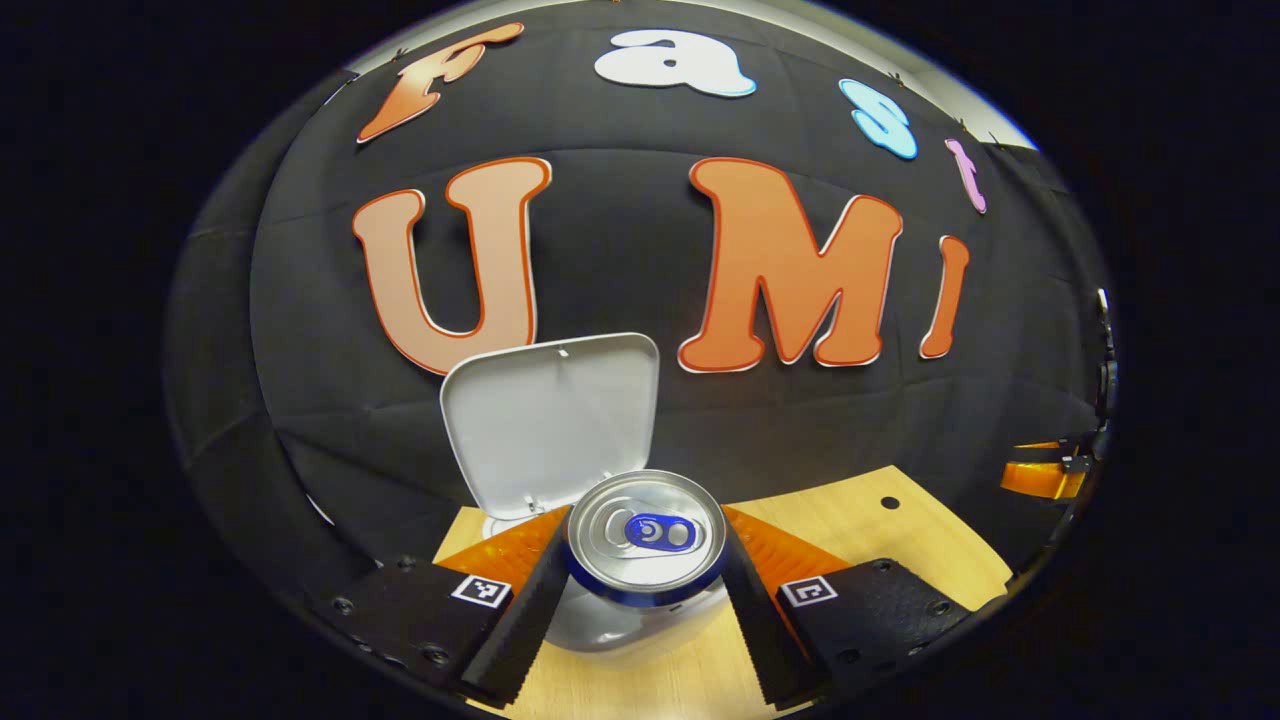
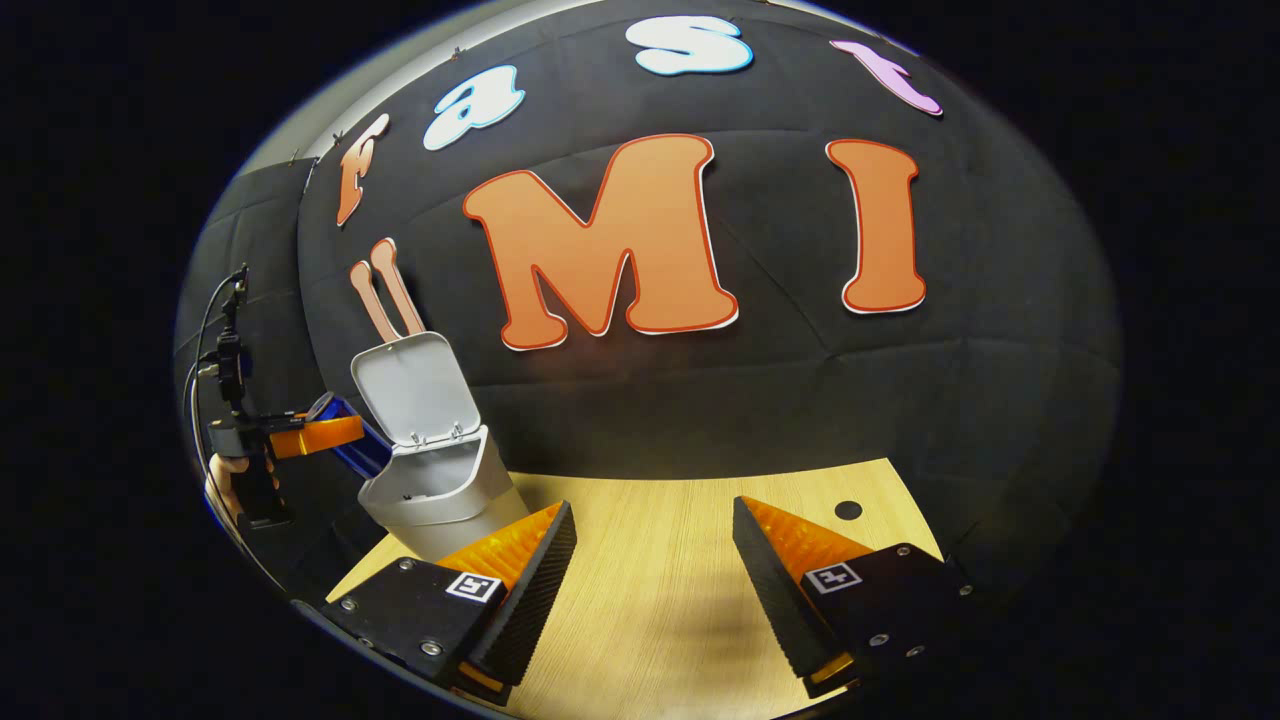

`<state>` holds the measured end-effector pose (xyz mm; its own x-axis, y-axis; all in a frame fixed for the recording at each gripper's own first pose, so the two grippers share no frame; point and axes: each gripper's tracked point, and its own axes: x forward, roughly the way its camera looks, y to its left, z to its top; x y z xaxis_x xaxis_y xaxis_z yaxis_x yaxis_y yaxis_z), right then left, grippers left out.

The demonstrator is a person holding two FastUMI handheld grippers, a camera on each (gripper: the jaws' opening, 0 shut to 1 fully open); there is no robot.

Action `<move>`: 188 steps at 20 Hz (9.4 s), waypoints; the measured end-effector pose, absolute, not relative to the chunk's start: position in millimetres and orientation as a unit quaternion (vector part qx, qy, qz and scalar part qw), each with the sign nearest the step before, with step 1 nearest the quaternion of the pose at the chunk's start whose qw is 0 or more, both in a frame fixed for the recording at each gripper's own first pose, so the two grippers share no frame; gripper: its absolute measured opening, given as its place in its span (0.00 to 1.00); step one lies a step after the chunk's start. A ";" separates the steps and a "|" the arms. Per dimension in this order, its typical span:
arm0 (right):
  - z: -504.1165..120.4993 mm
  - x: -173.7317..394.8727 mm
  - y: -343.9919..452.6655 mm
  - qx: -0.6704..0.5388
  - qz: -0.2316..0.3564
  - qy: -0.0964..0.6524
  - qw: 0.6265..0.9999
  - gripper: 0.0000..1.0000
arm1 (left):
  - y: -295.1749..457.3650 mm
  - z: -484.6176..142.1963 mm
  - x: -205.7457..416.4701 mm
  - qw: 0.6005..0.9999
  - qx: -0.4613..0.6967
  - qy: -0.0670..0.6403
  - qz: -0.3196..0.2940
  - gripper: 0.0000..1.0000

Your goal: Press the lid of the desktop garbage bin to open it, pick up the crumpled paper on the desktop and throw it into the bin, then pick up the pop can on the desktop and drop it into the bin, and finally close the garbage bin lid.

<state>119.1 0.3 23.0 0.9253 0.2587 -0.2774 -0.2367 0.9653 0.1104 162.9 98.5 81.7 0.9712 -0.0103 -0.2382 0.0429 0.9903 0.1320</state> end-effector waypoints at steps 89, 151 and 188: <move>-12.7 72.8 -6.9 0.081 0.141 0.196 0.967 0.94 | 120.2 3.4 190.1 0.964 0.040 0.262 -0.027 0.95; -18.6 86.2 -7.8 0.123 0.155 0.201 0.959 0.94 | 98.2 -29.4 164.6 0.951 0.147 0.272 -0.004 1.00; 49.0 16.1 -2.4 0.029 0.091 0.008 0.995 0.94 | -36.4 29.3 4.6 0.997 -0.009 0.060 -0.049 0.95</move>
<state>16.1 -2.4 49.0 0.9834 0.1813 -0.0102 -0.1804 0.9818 0.0598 4.6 -36.4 29.3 0.9881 -0.0985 -0.1179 0.0963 0.9951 -0.0238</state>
